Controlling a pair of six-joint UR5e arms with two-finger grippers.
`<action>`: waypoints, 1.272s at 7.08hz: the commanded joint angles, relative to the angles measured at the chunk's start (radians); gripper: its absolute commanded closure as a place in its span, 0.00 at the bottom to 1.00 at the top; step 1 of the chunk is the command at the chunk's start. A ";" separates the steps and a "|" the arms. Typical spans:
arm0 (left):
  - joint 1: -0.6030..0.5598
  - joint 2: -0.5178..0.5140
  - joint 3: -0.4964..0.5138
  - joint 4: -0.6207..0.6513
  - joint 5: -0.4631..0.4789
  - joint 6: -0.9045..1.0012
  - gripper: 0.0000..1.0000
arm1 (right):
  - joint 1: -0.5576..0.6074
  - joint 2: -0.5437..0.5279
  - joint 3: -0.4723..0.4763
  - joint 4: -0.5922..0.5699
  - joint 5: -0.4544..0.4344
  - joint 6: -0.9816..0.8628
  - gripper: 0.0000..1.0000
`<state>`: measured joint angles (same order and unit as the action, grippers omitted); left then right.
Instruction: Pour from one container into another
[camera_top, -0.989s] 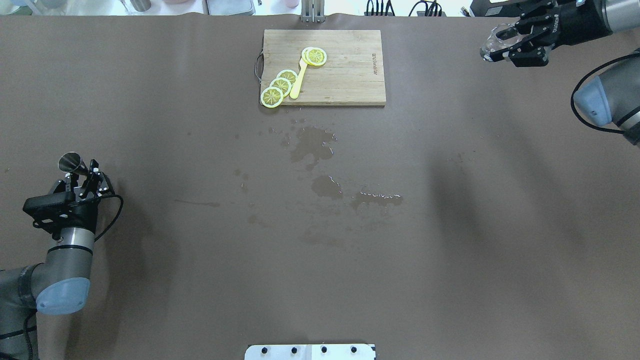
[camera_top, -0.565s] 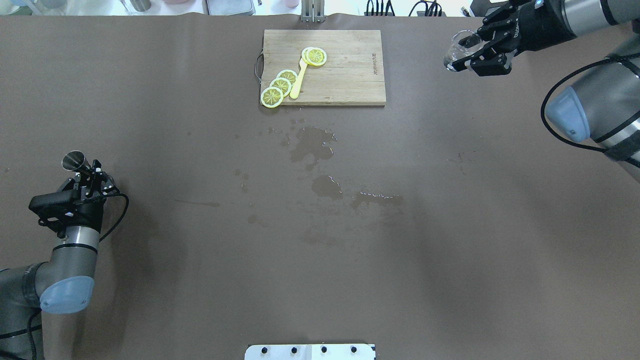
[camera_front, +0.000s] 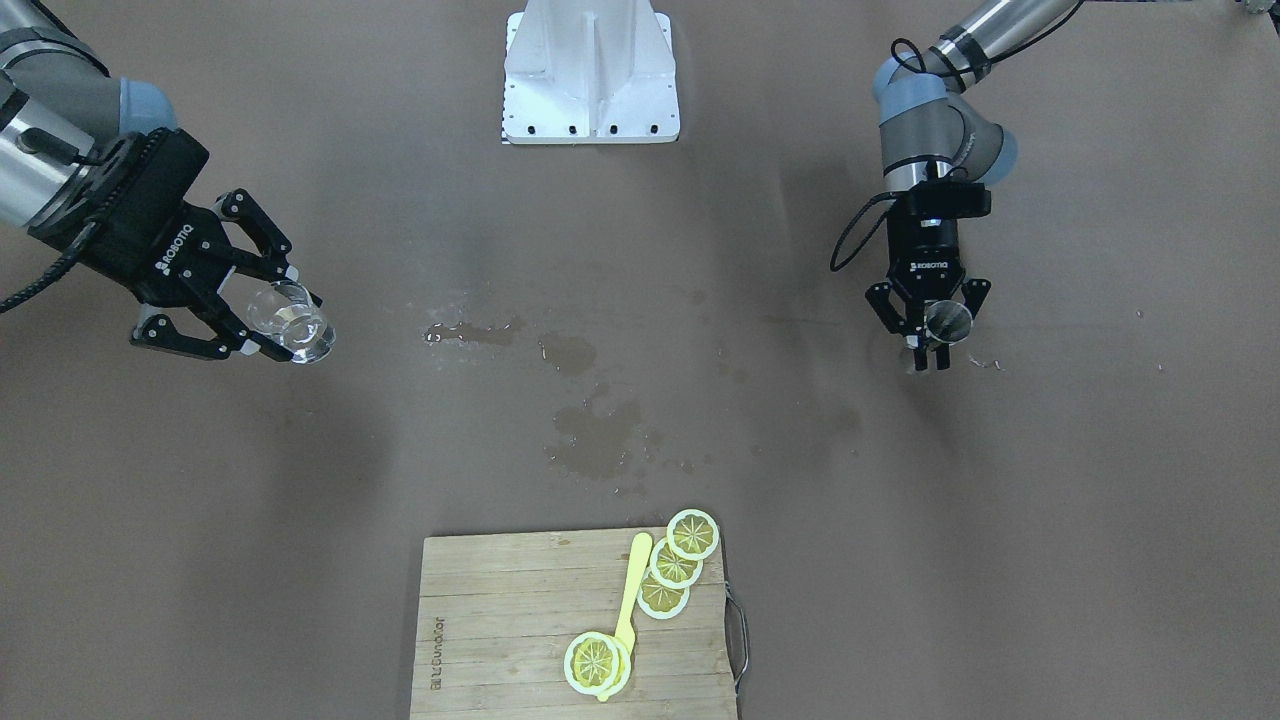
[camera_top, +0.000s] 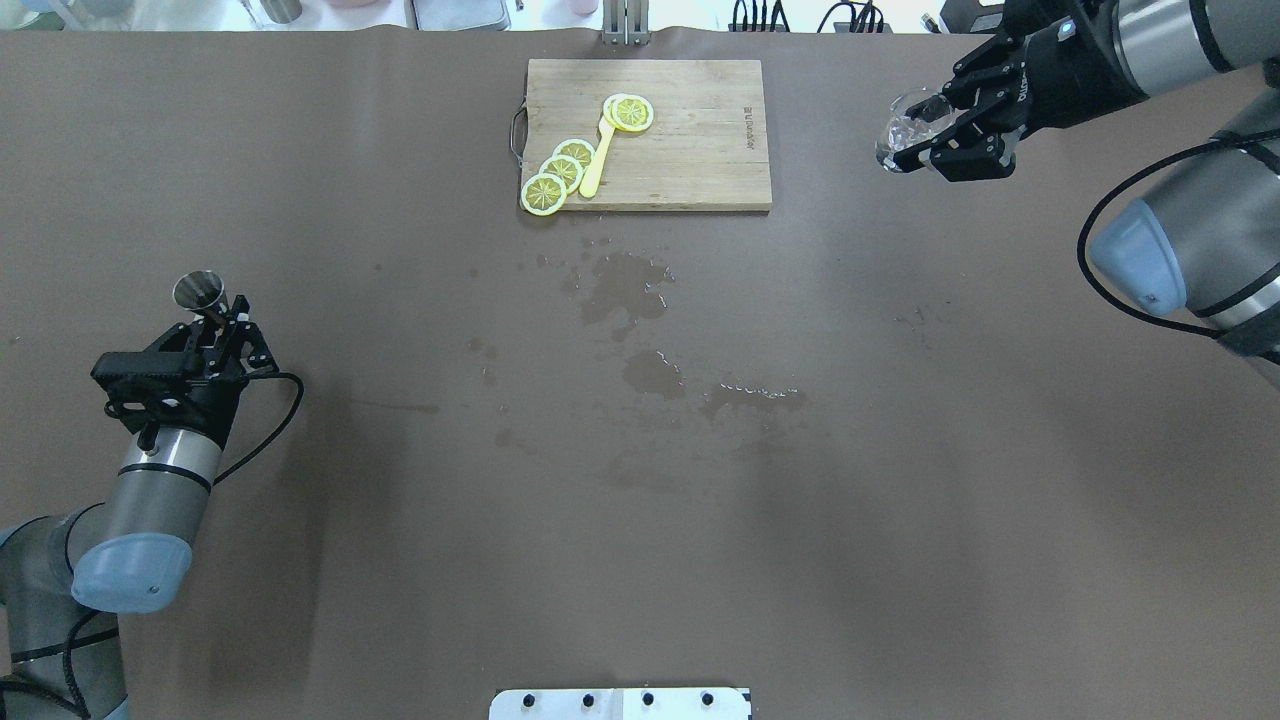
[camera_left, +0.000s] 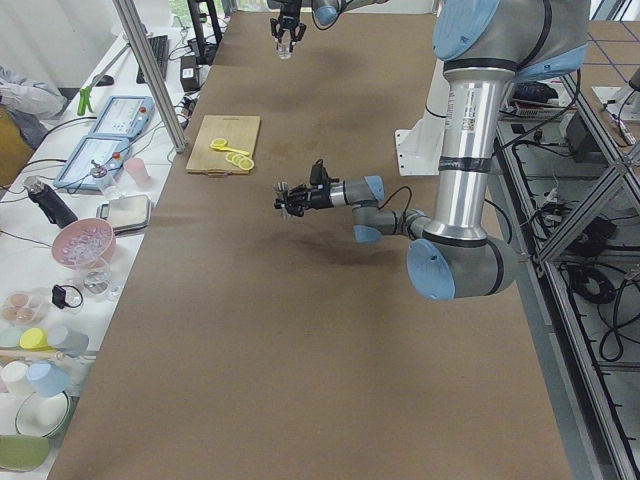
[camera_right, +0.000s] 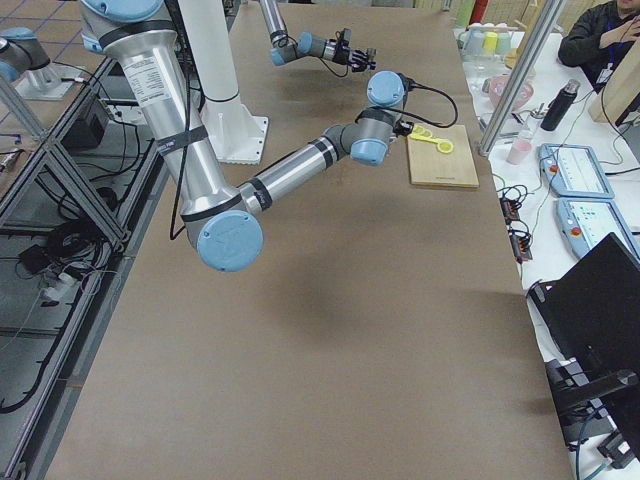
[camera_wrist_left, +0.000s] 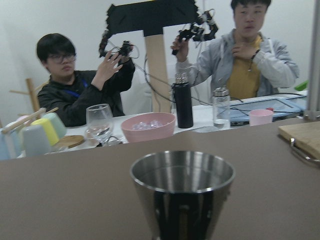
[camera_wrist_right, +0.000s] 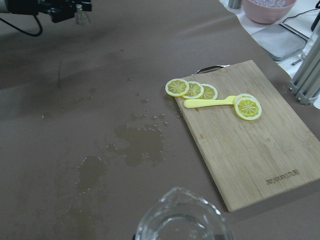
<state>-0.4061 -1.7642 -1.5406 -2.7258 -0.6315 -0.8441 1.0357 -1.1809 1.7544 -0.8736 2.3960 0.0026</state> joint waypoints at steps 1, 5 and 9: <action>-0.082 -0.228 0.132 -0.017 -0.114 0.114 1.00 | -0.063 -0.002 0.138 -0.161 -0.036 0.002 1.00; -0.117 -0.381 0.148 0.041 -0.223 0.241 1.00 | -0.100 0.004 0.226 -0.244 -0.147 -0.007 1.00; -0.111 -0.417 0.191 0.040 -0.264 0.258 1.00 | -0.169 0.001 0.356 -0.428 -0.236 -0.038 1.00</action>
<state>-0.5211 -2.1759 -1.3517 -2.6859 -0.8777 -0.5869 0.8730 -1.1812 2.0890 -1.2690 2.1666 -0.0292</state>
